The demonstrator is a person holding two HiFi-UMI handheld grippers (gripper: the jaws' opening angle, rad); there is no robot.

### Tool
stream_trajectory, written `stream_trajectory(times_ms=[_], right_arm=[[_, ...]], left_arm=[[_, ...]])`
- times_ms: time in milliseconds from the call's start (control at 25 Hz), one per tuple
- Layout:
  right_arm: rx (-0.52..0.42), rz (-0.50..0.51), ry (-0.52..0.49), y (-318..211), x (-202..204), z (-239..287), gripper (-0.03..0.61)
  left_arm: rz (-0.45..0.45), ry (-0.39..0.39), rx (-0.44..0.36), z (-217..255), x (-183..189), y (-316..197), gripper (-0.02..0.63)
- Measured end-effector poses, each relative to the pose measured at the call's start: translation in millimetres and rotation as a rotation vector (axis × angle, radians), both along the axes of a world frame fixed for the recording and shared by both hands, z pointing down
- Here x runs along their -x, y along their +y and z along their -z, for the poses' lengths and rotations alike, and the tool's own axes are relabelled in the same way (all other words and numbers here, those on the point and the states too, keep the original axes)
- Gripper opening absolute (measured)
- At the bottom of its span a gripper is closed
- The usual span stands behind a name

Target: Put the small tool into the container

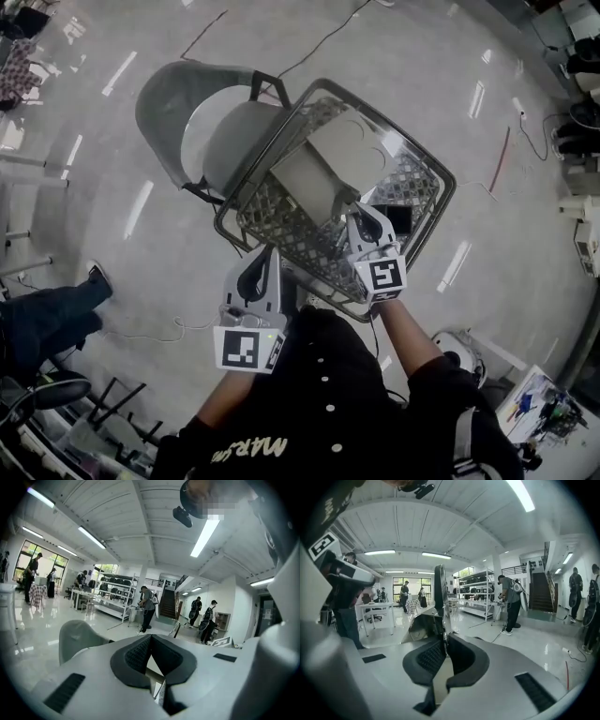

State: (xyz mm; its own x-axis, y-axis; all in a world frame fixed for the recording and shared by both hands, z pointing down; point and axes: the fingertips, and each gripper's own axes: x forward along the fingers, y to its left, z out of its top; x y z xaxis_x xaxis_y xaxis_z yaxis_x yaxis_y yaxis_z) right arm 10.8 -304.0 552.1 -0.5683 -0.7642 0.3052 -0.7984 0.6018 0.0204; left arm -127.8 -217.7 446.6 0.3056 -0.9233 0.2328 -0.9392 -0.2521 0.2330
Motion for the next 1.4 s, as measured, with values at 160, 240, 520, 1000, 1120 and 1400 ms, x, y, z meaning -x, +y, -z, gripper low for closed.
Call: stream_trajectory(times_ms=[160, 240, 520, 1000, 1120, 1400], right_arm=[[0.012, 0.064, 0.114, -21, 18, -40, 0.020], [0.020, 0.097, 0.177, -29, 23, -60, 0.020], [0.104, 0.121, 0.388, -49, 34, -133, 0.020], [0.083, 0.125, 0.808, -70, 41, -207, 0.021], [0.023, 0.134, 0.920, -74, 44, -214, 0.021], [-0.075, 0.180, 1.093, -76, 51, -235, 0.031]], left_arm=[[-0.019, 0.030, 0.021, -12, -1, -11, 0.026], [-0.031, 0.050, 0.032, -16, -4, -14, 0.026], [-0.059, 0.116, 0.072, -39, -10, -24, 0.026], [-0.051, 0.156, 0.156, -79, 0, -37, 0.026], [-0.057, 0.154, 0.183, -89, 2, -38, 0.026], [-0.052, 0.169, 0.225, -108, 2, -39, 0.026]])
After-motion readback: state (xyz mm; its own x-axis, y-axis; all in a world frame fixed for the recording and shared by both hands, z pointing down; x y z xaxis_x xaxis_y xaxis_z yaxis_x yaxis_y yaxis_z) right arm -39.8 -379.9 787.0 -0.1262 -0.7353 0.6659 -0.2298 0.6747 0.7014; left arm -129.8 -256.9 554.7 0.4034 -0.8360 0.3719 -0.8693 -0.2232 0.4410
